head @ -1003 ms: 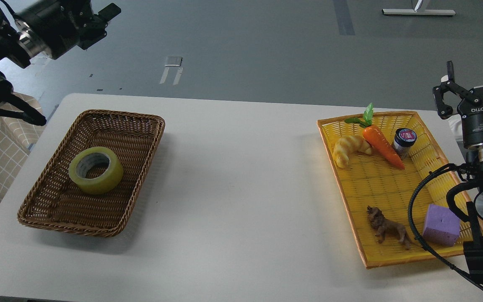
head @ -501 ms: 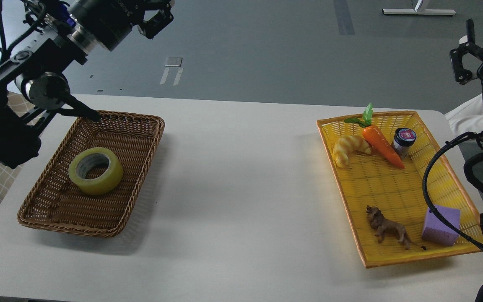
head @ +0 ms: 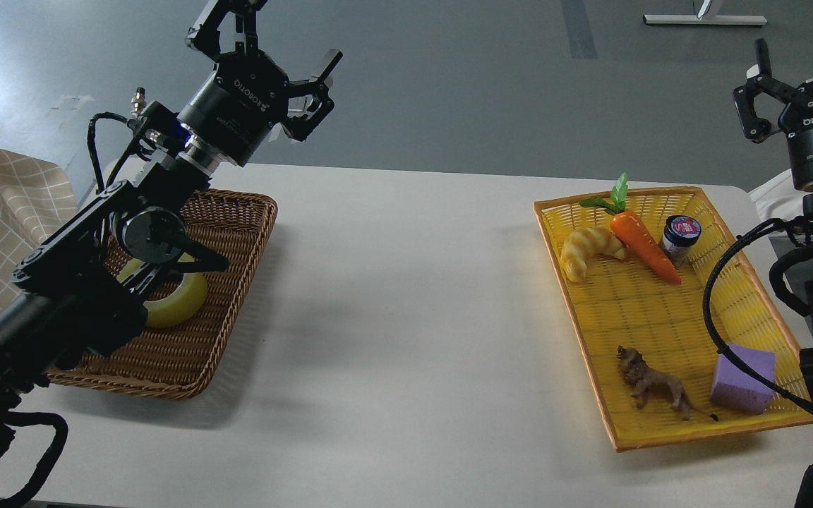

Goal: Place and transfer tape with both arms

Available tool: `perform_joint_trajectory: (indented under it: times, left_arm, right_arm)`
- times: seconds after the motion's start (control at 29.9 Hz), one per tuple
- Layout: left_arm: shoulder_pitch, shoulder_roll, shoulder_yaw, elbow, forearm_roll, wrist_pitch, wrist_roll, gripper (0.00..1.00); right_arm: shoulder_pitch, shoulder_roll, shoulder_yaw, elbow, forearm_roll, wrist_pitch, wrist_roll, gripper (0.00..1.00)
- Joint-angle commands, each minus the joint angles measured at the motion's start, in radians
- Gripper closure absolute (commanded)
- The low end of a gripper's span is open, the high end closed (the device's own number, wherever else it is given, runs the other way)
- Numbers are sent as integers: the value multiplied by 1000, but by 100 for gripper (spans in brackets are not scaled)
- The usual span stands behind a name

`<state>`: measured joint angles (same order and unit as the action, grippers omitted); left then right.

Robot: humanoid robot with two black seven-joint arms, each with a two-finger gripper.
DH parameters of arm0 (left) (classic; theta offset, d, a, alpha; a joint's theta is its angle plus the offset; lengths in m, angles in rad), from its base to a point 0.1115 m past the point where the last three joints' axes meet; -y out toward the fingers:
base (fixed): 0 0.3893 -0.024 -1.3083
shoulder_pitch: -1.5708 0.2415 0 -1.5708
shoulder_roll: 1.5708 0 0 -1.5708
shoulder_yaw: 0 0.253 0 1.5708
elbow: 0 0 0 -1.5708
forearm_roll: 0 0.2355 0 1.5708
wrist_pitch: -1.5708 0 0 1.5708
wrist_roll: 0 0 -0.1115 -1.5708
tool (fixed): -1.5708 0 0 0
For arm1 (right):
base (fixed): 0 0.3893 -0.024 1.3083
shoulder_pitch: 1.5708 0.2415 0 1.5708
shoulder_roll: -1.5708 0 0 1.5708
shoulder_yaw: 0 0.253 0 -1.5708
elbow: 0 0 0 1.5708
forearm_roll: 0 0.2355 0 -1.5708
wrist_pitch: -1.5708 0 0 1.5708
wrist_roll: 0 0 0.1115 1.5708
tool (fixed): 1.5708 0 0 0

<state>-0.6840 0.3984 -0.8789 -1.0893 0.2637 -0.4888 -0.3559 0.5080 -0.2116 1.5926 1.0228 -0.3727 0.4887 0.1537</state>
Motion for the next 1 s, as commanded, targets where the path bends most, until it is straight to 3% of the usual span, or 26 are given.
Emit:
perform_joint_trajectory:
  times: [0.0,0.37,0.6,0.97]
  left_arm:
    - [3,-9,-52,-1,-1,0,0,2]
    - [43,-36,-147,-24,-1,0,8,2]
    - [72,-49,-152,-27,-1,0,5,2]
    - [110,-58,-199,-53,-3,0,-2,2]
  right_arm:
    - [24,6,-17,-13,-2,0,0,0]
    - [27,89,-19,-29,-3,0,-3,0]
    - [32,78,-52,-30,-15,0,-106,0]
    - [41,98,-50,-30,-11,0,-99,0]
